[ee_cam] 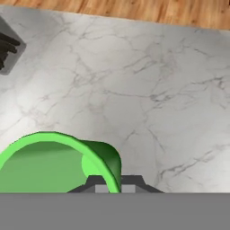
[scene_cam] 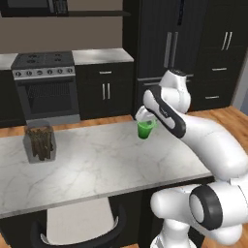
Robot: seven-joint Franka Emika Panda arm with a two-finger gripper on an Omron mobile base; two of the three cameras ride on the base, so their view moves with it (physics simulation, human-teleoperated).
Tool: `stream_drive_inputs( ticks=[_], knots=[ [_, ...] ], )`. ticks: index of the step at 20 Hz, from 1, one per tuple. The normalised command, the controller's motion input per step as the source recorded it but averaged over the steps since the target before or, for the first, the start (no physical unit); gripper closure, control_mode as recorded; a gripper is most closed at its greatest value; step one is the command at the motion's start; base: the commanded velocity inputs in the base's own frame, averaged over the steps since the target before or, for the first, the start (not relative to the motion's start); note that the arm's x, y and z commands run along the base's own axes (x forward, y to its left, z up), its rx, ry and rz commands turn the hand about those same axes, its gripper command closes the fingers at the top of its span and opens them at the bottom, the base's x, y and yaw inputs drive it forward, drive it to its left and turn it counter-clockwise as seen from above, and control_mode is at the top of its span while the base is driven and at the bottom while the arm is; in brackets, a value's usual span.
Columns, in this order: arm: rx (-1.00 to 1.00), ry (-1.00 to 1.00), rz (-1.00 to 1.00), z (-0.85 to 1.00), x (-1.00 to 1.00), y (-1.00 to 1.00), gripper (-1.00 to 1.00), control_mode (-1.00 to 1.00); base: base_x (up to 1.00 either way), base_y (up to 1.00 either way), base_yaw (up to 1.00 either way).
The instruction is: Open the cabinet directly in front. Then move the liquor and the cup to the dining counter with the jar on it.
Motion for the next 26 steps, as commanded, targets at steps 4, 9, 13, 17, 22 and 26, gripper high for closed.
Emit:
stream_drive_inputs(
  ticks=[4, 9, 13, 17, 22, 26],
  knots=[
    [0.0, 0.0, 0.0, -0.39, 0.44, 0.0, 1.0, -1.0, 0.0, 0.0, 0.0],
    [0.0, 0.0, 0.0, -0.51, 0.2, 0.0, 1.0, -1.0, 0.0, 0.0, 0.0],
    [0.0, 0.0, 0.01, -0.43, 0.14, 0.0, 1.0, -1.0, 0.0, 0.0, 0.0],
    [0.0, 0.0, 0.02, -0.48, 0.12, 0.0, 1.0, -1.0, 0.0, 0.0, 0.0],
    [0.0, 0.0, 0.02, -0.44, 0.13, 0.0, 1.0, -1.0, 0.0, 0.0, 0.0],
    [0.0, 0.0, 0.03, -0.42, 0.07, 0.0, 1.0, -1.0, 0.0, 0.0, 0.0]
  ],
)
